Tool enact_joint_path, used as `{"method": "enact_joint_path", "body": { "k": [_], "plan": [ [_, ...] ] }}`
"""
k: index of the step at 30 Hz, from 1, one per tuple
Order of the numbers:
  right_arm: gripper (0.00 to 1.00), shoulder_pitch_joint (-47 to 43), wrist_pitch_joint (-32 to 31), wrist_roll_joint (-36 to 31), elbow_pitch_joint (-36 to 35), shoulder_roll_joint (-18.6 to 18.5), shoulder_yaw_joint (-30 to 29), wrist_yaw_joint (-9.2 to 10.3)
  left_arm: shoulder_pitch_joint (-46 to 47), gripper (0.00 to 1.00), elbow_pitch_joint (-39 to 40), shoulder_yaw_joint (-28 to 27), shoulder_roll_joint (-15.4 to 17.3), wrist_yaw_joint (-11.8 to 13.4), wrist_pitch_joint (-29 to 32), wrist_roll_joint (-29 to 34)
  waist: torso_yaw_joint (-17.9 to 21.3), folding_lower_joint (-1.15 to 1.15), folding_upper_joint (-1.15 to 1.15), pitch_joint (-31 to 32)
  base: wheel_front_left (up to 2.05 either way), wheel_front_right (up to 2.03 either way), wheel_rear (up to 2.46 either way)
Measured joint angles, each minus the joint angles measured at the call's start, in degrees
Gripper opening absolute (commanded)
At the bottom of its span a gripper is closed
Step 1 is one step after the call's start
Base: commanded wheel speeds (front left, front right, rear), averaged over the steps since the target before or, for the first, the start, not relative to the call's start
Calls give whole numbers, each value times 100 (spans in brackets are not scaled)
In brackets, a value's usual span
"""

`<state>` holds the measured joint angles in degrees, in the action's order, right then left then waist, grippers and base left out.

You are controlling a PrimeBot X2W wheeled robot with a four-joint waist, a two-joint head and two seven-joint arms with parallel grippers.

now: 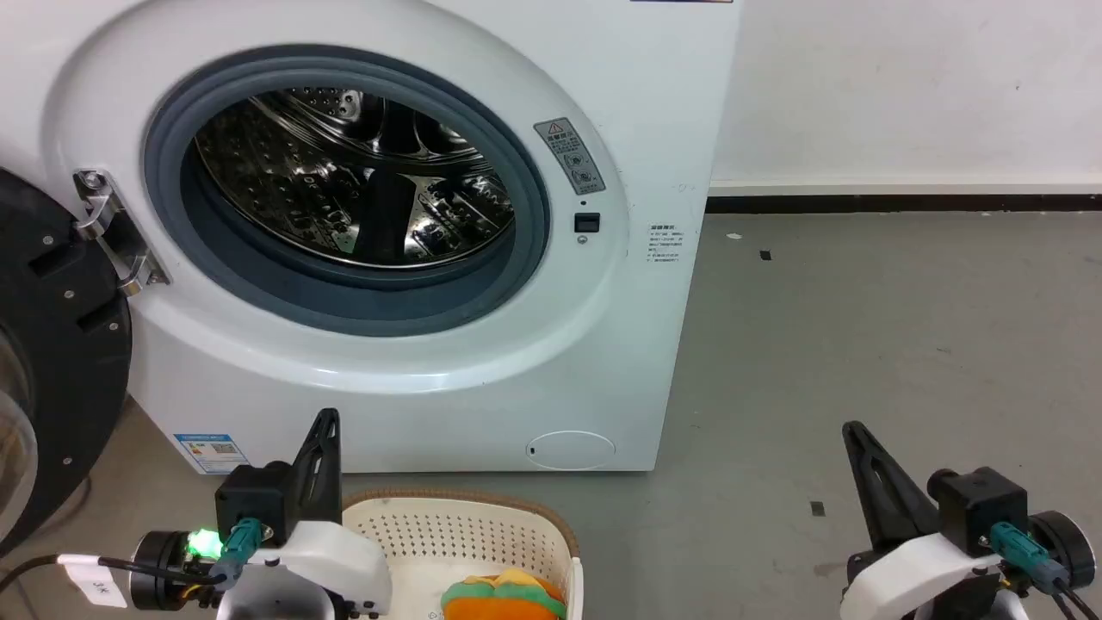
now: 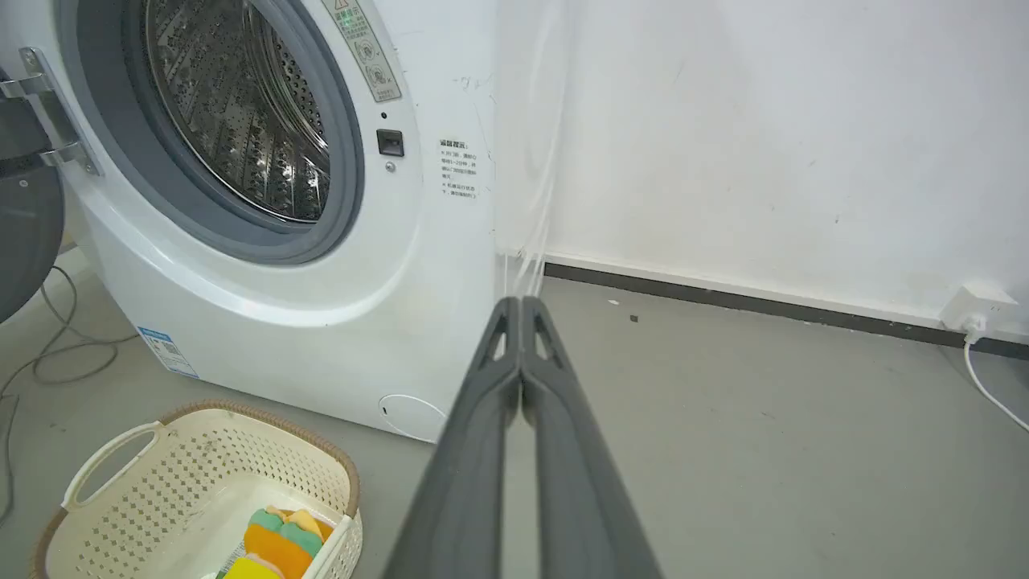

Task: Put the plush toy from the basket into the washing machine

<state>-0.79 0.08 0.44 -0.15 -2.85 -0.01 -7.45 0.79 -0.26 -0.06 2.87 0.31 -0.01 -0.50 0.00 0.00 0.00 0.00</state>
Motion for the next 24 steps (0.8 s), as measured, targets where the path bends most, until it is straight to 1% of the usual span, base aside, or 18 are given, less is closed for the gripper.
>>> {"method": "enact_joint_path", "body": {
  "k": [24],
  "plan": [
    [0, 0, 0, 0, 0, 0, 1, 0, 0, 0, 0, 1, 0, 0, -1, 0, 0, 0, 0, 0, 0, 0, 0]
  ]
}}
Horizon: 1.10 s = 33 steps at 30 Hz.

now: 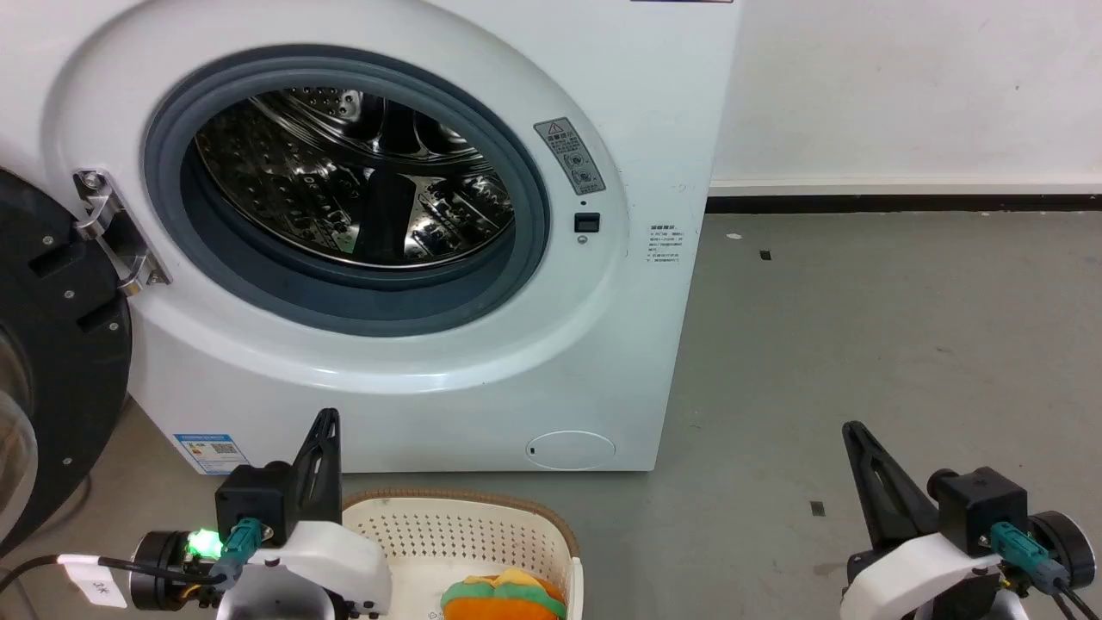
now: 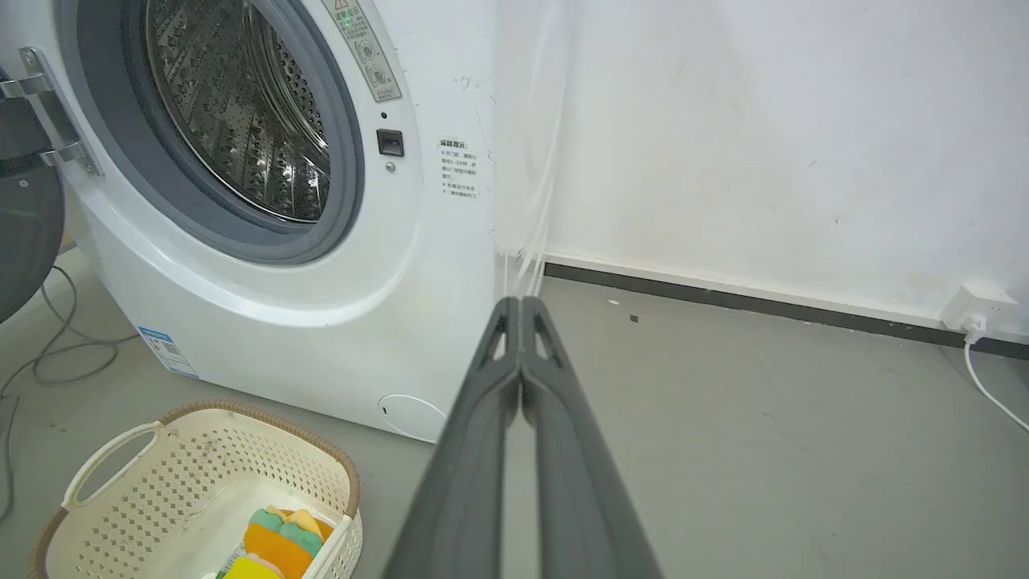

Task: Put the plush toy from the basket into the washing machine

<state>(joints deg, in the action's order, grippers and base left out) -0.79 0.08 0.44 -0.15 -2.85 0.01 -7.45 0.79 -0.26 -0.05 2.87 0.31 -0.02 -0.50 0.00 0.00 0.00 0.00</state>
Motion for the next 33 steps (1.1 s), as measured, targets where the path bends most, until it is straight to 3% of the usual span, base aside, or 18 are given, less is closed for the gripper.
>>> {"method": "enact_joint_path", "body": {
  "k": [3, 4, 21, 33],
  "plan": [
    [0, 0, 0, 0, 0, 0, -1, 0, 0, 0, 0, -1, 0, 0, 1, 0, 0, 0, 0, 0, 0, 0, 0],
    [100, 0, 0, 0, 0, 0, 0, 0, 0, 100, 0, 0, 0, 0, 0, 0, 0, 0, 0, 0, 0, 0, 0],
    [100, -2, 109, 160, -62, 0, -46, 0, 73, 100, -179, 63, -1, 52, -114, -90, -17, 0, 0, -111, 0, 0, 0],
    [100, 151, 264, 323, -183, 0, -142, 0, 641, 100, -1035, 231, -1, -109, -248, -236, 7, 0, 0, -518, 0, 0, 0]
  ]
}}
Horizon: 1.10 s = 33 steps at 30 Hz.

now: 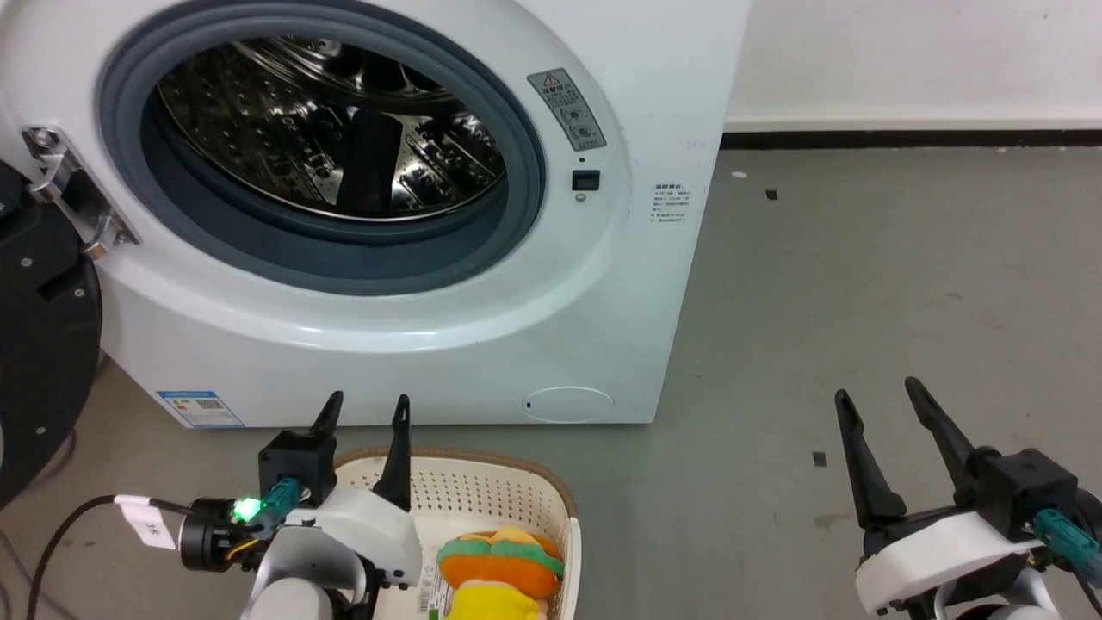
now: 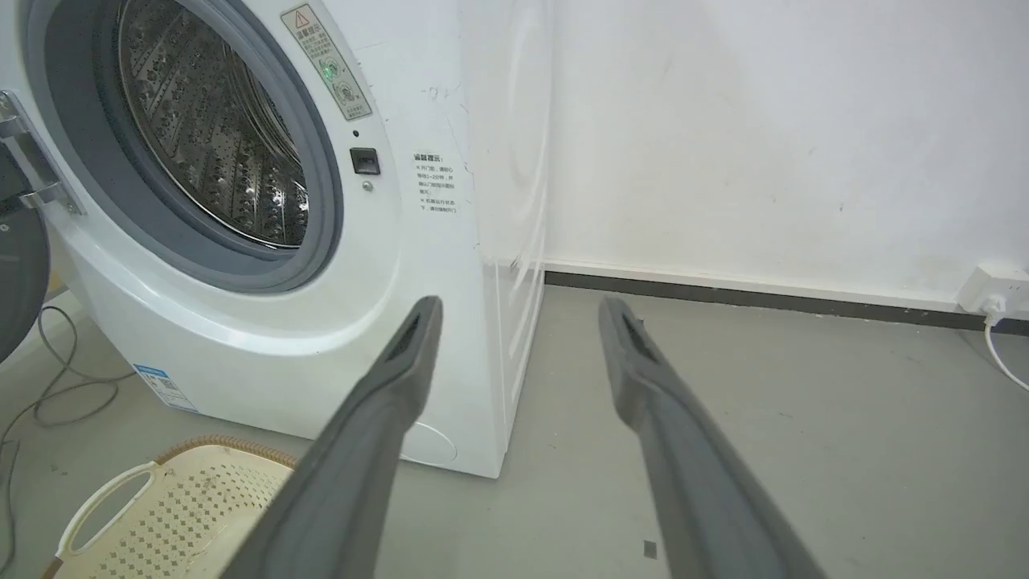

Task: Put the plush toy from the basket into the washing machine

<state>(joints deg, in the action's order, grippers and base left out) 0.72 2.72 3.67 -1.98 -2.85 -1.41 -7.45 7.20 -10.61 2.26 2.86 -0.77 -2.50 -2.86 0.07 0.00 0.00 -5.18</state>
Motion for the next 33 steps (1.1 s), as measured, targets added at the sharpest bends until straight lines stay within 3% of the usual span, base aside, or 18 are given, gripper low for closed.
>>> {"method": "enact_joint_path", "body": {
  "k": [33],
  "plan": [
    [100, 733, 398, 365, -558, 0, -266, 0, 1588, 100, -2347, 672, 35, -144, 392, -534, 102, 1, 0, -2036, 0, 0, 0]
  ]
}}
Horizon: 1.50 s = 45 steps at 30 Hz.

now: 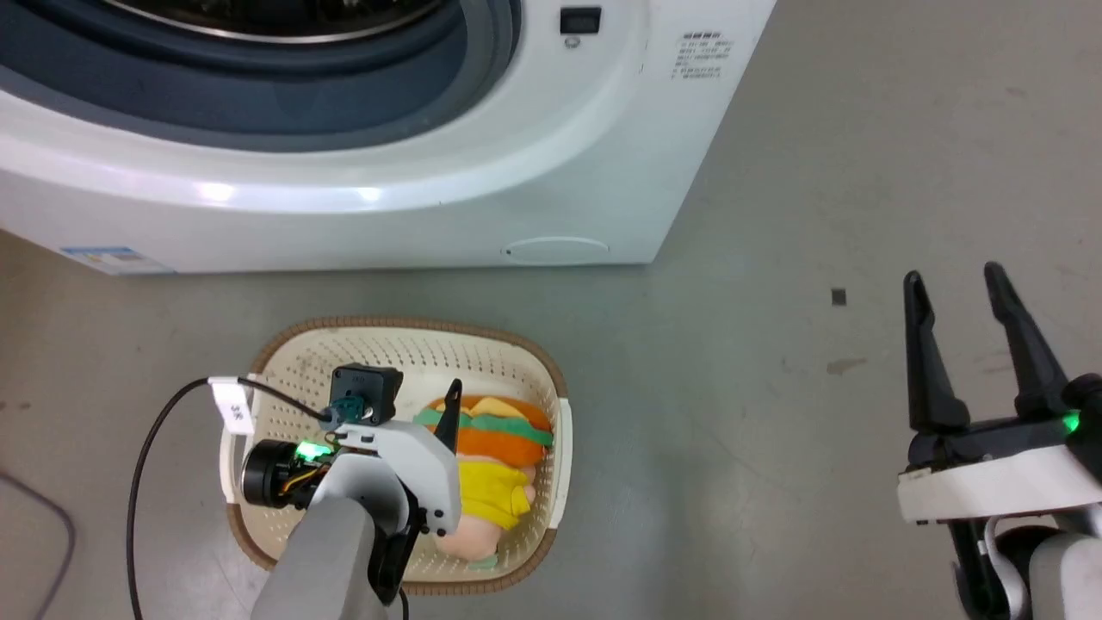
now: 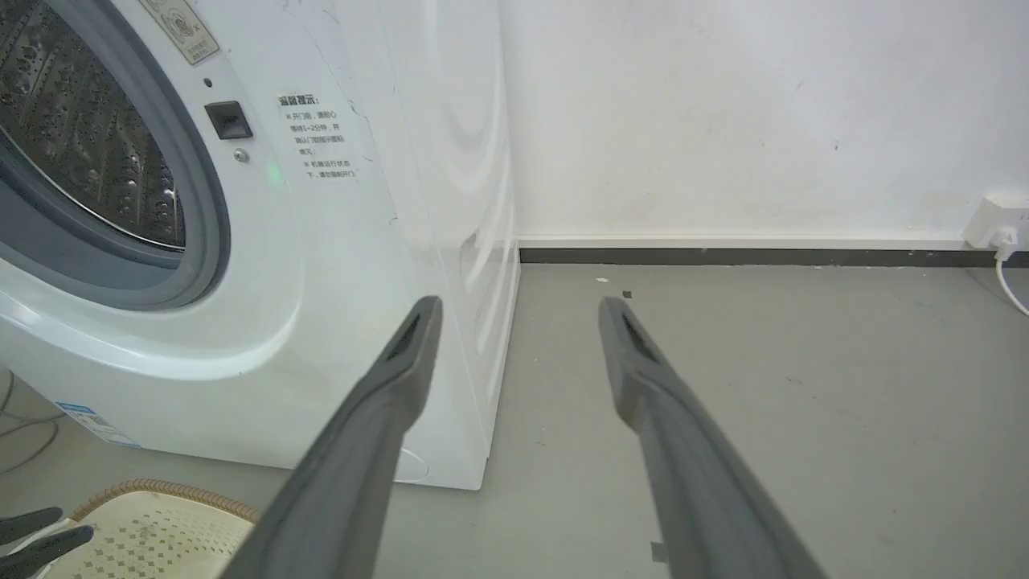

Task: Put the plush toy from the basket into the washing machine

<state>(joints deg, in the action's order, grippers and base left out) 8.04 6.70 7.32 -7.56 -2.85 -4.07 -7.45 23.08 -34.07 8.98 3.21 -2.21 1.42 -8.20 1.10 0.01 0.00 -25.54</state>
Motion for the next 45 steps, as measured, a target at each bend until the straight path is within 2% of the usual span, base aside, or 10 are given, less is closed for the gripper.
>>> {"method": "enact_joint_path", "body": {
  "k": [27, 45],
  "plan": [
    [100, 587, 309, 369, -444, 0, -179, 0, 1120, 100, -1569, 533, 104, -97, 697, -512, 78, 0, 0, -1510, 0, 0, 0],
    [100, 988, 513, 650, -689, 0, -300, 0, 1887, 100, -2615, 903, 140, -153, 871, -890, 162, -1, 0, -2395, 0, 0, 0]
  ]
}}
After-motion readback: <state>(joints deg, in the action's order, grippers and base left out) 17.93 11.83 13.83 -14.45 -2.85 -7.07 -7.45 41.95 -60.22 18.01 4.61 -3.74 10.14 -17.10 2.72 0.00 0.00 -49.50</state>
